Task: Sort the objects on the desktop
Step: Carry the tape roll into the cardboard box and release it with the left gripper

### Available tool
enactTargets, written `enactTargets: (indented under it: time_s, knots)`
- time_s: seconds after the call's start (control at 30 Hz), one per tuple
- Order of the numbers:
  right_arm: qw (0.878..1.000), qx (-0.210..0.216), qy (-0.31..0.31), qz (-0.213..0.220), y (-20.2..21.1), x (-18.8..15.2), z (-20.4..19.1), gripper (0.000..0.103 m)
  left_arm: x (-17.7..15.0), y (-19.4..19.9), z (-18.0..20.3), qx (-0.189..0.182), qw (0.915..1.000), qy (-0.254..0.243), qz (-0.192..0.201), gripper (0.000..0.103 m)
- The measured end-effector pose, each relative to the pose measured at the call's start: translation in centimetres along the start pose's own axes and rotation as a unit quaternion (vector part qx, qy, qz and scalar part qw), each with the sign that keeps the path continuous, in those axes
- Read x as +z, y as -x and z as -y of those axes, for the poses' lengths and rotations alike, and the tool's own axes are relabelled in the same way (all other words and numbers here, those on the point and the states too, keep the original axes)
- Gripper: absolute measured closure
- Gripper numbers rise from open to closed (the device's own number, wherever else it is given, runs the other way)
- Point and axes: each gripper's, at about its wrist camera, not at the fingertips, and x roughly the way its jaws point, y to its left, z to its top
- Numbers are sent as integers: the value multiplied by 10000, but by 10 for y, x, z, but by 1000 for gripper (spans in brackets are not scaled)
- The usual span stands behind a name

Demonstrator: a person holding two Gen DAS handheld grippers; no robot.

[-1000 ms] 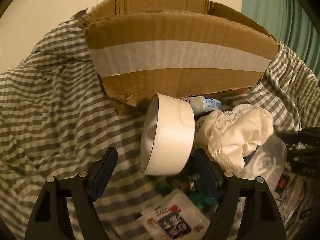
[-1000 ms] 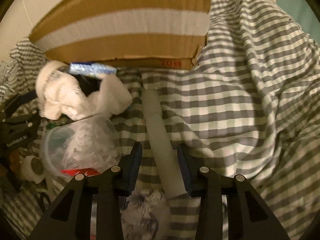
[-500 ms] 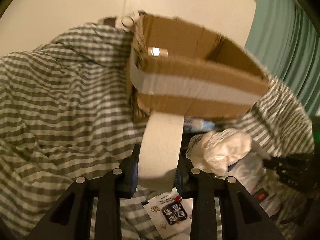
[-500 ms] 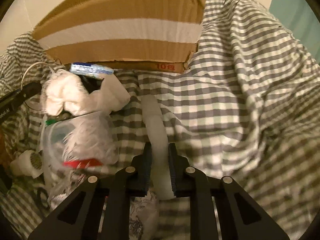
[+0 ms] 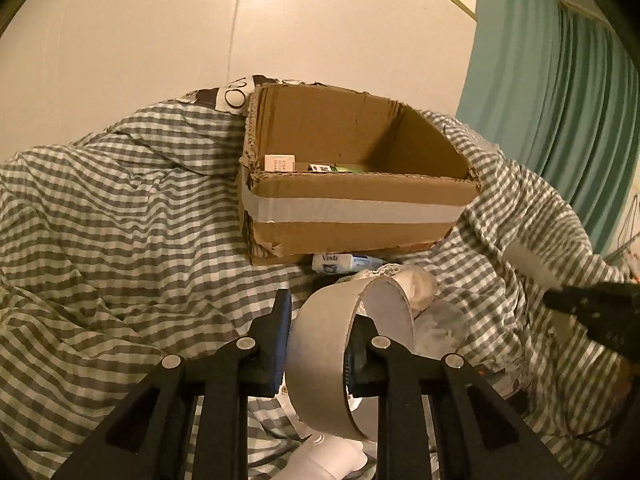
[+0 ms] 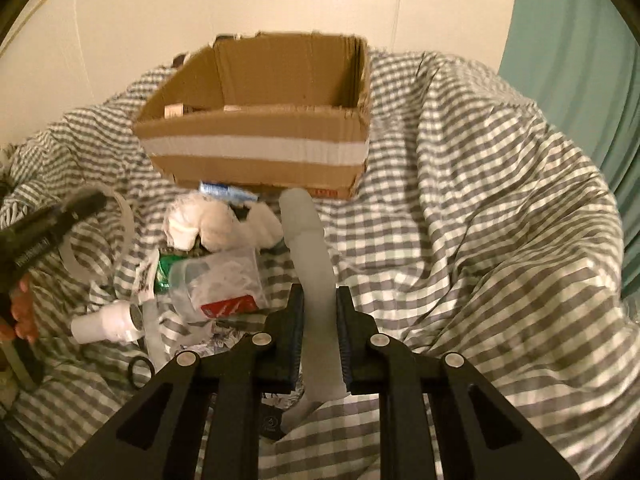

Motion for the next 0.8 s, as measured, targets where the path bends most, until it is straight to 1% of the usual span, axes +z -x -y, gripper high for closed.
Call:
enactTargets:
  time_s: [0.13,0.23,0.33,0.43,0.5,0.6,0.73,0.8]
  knots:
    - [9996,107,-46,243,17,8,1,89,6,10,10,-64,9999,-115,82,81]
    - [9991,159,-6,382,23,22,0,89,21,20,21,-102,9988,-331,341,81]
    - [9983,181,107,544,26,48,-4,89,47,26,28,-195,9971,-461,574,81]
    - [9966,241,180,764,27,79,-11,89,75,25,33,-261,9955,-567,713,81]
    - [9957,288,226,854,24,97,-13,89,96,18,36,-298,9947,-621,760,81]
    - [9945,353,279,947,16,123,-17,89,116,5,35,-398,9932,-666,870,81]
    - [9937,365,389,984,-1,149,-23,89,139,-17,28,-531,9934,-525,868,81]
    - [9938,383,431,953,-11,159,-25,89,150,-34,24,-437,9940,-495,872,81]
